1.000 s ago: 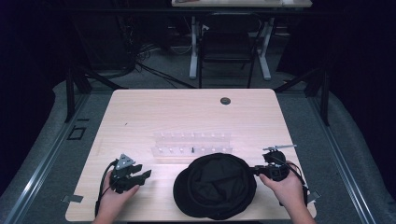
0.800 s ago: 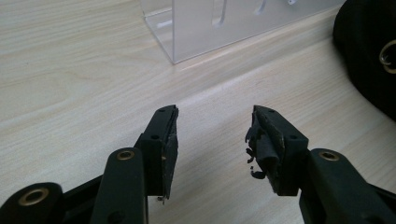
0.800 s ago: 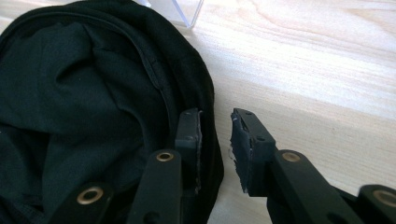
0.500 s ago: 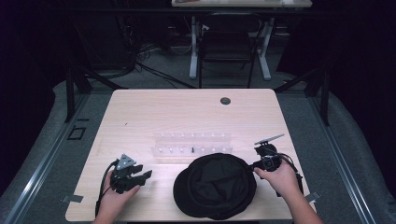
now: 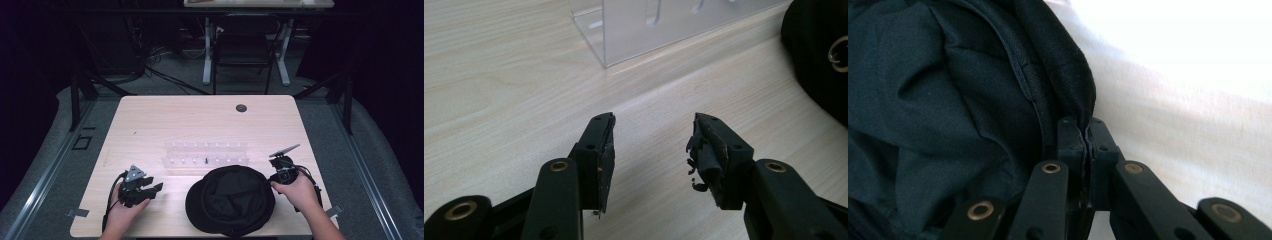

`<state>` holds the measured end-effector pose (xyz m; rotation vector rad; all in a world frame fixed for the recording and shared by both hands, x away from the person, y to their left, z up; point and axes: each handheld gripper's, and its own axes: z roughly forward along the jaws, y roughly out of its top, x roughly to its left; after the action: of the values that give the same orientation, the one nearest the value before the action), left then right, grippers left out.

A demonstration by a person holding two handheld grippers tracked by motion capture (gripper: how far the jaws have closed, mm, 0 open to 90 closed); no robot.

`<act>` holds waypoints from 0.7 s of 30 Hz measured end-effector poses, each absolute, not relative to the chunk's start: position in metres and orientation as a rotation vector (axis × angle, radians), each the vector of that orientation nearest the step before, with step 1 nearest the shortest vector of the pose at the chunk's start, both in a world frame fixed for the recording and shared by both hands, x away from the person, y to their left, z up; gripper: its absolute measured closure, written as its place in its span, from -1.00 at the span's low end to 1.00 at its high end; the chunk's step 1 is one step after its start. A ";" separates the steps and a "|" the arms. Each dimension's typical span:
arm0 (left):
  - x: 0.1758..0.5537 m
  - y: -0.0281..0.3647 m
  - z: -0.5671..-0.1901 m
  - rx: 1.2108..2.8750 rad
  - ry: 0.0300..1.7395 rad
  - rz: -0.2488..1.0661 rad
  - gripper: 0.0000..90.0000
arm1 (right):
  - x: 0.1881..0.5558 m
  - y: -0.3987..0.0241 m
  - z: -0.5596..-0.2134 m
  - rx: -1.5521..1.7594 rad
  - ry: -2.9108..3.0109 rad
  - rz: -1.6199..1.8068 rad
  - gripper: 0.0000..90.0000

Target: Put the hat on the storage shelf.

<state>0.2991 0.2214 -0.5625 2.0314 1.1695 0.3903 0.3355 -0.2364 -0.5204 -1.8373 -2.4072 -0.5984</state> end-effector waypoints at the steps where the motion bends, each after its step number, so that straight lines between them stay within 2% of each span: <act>1: 0.299 0.221 -0.563 2.031 1.169 0.391 0.15 | 0.333 -0.239 -0.520 -1.845 -2.392 -0.603 0.94; 11: 0.299 0.220 -0.562 2.019 1.169 0.397 0.15 | 0.298 -0.258 -0.525 -1.953 -2.224 -0.654 0.89; 15: 0.299 0.219 -0.562 2.022 1.165 0.396 0.15 | 0.299 -0.259 -0.526 -1.930 -2.225 -0.611 0.78; 21: 0.298 0.220 -0.562 2.020 1.168 0.395 0.15 | 0.306 -0.256 -0.530 -1.914 -2.225 -0.547 0.78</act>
<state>0.2984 0.2198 -0.5622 2.0197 1.1675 0.3953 0.3062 -0.2564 -0.5301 -1.9142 -2.2250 -0.5473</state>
